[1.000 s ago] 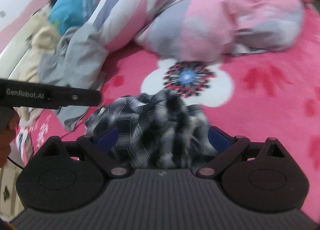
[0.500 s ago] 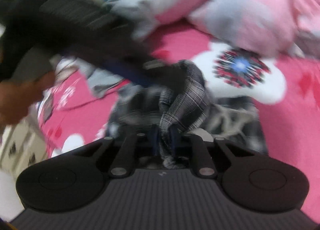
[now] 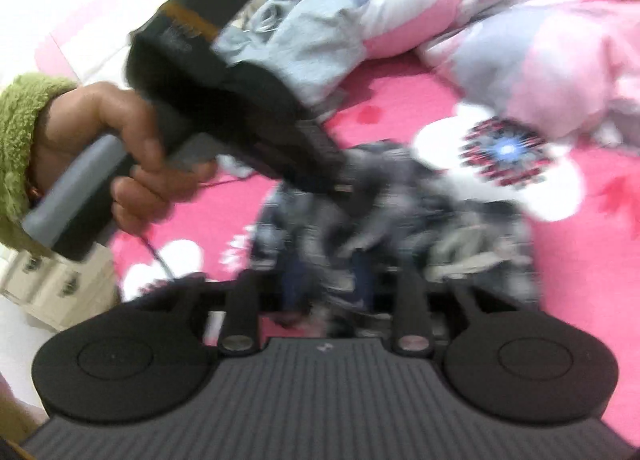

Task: Fold clothes
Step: 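Grasp the plaid shirt with the left gripper while the right gripper grasps it too, then lift the plaid shirt high with both grippers to shake it out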

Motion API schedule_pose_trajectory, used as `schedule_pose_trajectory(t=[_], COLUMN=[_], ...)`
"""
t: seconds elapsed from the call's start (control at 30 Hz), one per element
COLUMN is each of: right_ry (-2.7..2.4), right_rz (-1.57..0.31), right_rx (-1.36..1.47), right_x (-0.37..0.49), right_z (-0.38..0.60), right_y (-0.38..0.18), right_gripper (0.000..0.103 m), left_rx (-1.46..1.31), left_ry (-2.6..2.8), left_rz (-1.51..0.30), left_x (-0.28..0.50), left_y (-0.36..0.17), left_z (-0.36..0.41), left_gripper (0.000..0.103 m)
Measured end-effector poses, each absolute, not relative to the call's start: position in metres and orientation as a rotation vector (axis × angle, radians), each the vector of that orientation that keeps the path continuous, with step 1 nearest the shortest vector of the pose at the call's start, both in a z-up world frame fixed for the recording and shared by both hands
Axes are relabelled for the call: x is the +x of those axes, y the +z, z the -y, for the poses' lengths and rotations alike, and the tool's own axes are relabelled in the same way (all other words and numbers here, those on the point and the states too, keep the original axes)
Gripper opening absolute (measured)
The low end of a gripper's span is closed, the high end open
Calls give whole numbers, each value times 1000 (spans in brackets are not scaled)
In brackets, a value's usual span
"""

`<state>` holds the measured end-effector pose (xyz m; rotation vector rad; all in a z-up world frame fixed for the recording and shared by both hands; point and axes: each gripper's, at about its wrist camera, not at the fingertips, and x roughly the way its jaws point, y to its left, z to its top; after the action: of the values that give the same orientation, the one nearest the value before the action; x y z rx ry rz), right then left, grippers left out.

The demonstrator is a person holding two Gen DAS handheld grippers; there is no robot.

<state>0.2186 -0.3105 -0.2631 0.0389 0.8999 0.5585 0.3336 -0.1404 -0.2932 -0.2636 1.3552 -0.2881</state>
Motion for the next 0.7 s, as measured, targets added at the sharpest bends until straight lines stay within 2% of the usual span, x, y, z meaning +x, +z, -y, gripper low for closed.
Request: schedule_pose_trajectory(t=[0.17,0.37,0.43,0.5,0.53,0.57,0.7], right_ry=[398,446,408,363,346,327,225], right_rz=[-993,-1127,-1181,-1233,-1236,-1234,-1067], right_rx=[17,21,89,217,265,308,297], right_x=[237,258,269,277,276,274,259], right_z=[358,356,360,370,372,374,372], right_y=[-283,-330,-350,-366,-364,-361,-289], right_gripper=[55,53,46,17,12,8,6], left_rx=[-285,-305,-303,-313,-318,-316,-354], left_ry=[-248,-201,-187,-185,-188,-193,-225], left_rz=[-1298,-1232,-1208,-1192,-1184,-1156,-1023], left_x=[317,295,289,285,283,284,295], left_y=[-268,-250,-245,-240,-237,-228,-177], left_z=[124,108,104,101,100,100,99], left_gripper=[10,10,10,9,9,9,9])
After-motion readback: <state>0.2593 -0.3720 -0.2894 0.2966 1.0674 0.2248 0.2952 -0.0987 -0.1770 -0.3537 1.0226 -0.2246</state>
